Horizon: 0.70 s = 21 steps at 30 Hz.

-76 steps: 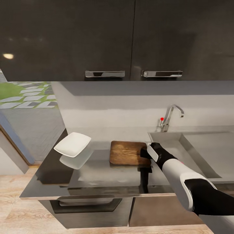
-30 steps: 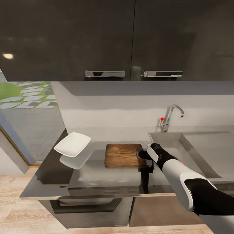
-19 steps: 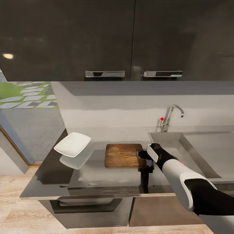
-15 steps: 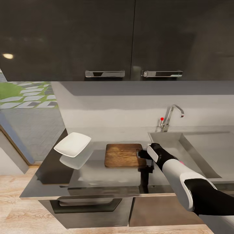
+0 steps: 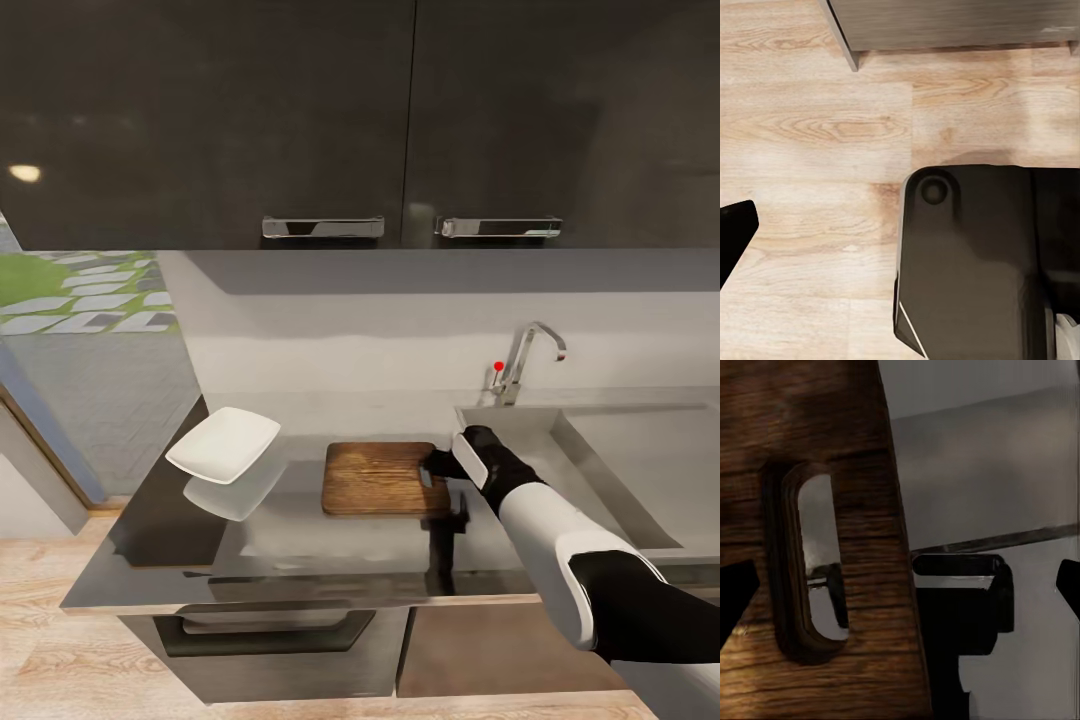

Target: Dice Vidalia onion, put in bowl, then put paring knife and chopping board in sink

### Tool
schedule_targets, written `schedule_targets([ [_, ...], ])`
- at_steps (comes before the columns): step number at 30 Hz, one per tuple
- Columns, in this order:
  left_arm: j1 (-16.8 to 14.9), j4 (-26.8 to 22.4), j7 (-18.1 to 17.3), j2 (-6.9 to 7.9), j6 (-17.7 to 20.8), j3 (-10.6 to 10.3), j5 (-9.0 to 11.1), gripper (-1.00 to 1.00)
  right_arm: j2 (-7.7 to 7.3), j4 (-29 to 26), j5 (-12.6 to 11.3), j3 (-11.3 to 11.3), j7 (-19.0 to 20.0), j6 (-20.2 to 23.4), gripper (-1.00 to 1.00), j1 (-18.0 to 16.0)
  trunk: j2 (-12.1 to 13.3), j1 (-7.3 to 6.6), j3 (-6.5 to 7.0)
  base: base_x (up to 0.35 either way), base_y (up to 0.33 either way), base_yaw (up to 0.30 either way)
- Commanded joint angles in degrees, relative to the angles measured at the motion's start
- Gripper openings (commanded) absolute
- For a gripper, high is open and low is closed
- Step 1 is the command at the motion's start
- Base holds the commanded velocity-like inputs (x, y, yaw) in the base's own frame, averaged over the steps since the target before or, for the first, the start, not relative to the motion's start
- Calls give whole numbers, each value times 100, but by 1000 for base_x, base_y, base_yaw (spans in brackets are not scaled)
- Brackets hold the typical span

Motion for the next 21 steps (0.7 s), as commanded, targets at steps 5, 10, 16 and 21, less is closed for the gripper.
schedule_targets([
  [5, 3, -11, 49, -1, 0, -4, -41, 100, -5, -641, -53, 40, -54, 623, 100, -3, -11, 4, -11, 0, 0, 0],
  [10, 3, -11, 49, -6, 0, -1, -41, 100, -10, -1215, -50, 46, -64, 1058, 100, -3, -11, 4, -11, 0, 0, 0],
  [16, 3, 17, 49, -9, 0, -2, -41, 100, -11, -1407, -43, 48, -68, 1286, 100, -3, -11, 4, -11, 0, 0, 0],
  [21, 3, 50, 49, -9, 0, -1, -41, 100, -18, -1430, -42, 48, -68, 1315, 100, -3, -11, 4, -11, -45, 0, 0],
])
